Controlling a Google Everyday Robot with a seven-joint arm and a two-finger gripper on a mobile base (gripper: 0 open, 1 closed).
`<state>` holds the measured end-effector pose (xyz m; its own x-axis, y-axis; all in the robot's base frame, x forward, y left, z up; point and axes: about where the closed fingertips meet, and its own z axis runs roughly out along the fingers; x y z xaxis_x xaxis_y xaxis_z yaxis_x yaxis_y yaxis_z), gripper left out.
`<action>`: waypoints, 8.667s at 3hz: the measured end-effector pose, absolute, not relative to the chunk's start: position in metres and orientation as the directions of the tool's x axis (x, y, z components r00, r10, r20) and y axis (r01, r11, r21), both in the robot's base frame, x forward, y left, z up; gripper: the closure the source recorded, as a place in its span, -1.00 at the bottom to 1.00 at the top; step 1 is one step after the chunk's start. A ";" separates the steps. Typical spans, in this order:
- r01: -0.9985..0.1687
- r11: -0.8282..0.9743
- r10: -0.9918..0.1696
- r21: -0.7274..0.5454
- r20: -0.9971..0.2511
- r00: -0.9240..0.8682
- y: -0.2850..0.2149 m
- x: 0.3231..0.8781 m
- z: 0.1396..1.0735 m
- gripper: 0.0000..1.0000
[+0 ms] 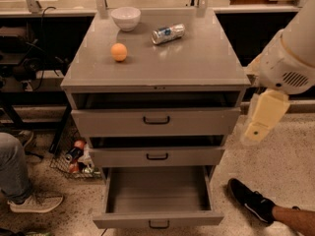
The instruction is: Close bottom drawer
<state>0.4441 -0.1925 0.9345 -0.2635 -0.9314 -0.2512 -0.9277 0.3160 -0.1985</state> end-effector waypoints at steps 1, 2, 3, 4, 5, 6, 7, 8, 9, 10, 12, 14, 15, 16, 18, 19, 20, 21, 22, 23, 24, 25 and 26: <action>-0.945 0.315 -0.912 -0.083 -0.303 -0.277 -0.156 0.448 0.863 -1.00; -0.945 0.315 -0.912 -0.083 -0.303 -0.277 -0.156 0.448 0.863 -1.00; -0.933 0.359 -0.894 -0.039 -0.303 -0.331 -0.158 0.443 0.834 -1.00; -0.908 0.417 -0.858 0.033 -0.315 -0.405 -0.162 0.431 0.769 -1.00; -0.879 0.448 -0.803 0.164 -0.358 -0.476 -0.152 0.415 0.667 -1.00; -0.857 0.452 -0.771 0.247 -0.374 -0.515 -0.141 0.406 0.604 -1.00; -0.824 0.461 -0.724 0.329 -0.397 -0.564 -0.126 0.397 0.539 -1.00; -0.824 0.461 -0.724 0.329 -0.397 -0.564 -0.126 0.397 0.539 -1.00; -0.805 0.496 -0.717 0.325 -0.369 -0.591 -0.130 0.391 0.494 -1.00; -0.768 0.533 -0.672 0.356 -0.373 -0.639 -0.146 0.386 0.441 -1.00; -0.685 0.582 -0.539 0.438 -0.424 -0.728 -0.177 0.388 0.322 -0.01; -0.660 0.589 -0.493 0.465 -0.440 -0.750 -0.182 0.393 0.280 0.91; -0.661 0.588 -0.494 0.467 -0.440 -0.750 -0.182 0.393 0.280 1.00; -0.638 0.610 -0.460 0.469 -0.447 -0.768 -0.190 0.391 0.255 1.00; -0.597 0.647 -0.364 0.474 -0.496 -0.788 -0.218 0.413 0.191 1.00; -0.607 0.635 -0.340 0.478 -0.533 -0.775 -0.215 0.437 0.164 1.00; -0.614 0.635 -0.322 0.470 -0.561 -0.763 -0.212 0.452 0.156 1.00; -0.635 0.633 -0.278 0.442 -0.636 -0.720 -0.197 0.484 0.156 1.00; -0.635 0.633 -0.278 0.442 -0.636 -0.720 -0.197 0.483 0.156 1.00; -0.690 0.591 -0.244 0.417 -0.723 -0.646 -0.170 0.518 0.171 1.00; -0.691 0.591 -0.244 0.418 -0.723 -0.646 -0.170 0.518 0.171 1.00; -0.692 0.601 -0.231 0.400 -0.741 -0.630 -0.166 0.521 0.171 1.00; -0.698 0.627 -0.188 0.345 -0.803 -0.566 -0.160 0.544 0.174 1.00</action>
Offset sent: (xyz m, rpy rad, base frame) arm 0.0034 0.0299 -0.0556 0.0707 0.0756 0.0094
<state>0.5439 -0.1601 0.1738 -0.5659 -0.1879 -0.8028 -0.6982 0.6272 0.3453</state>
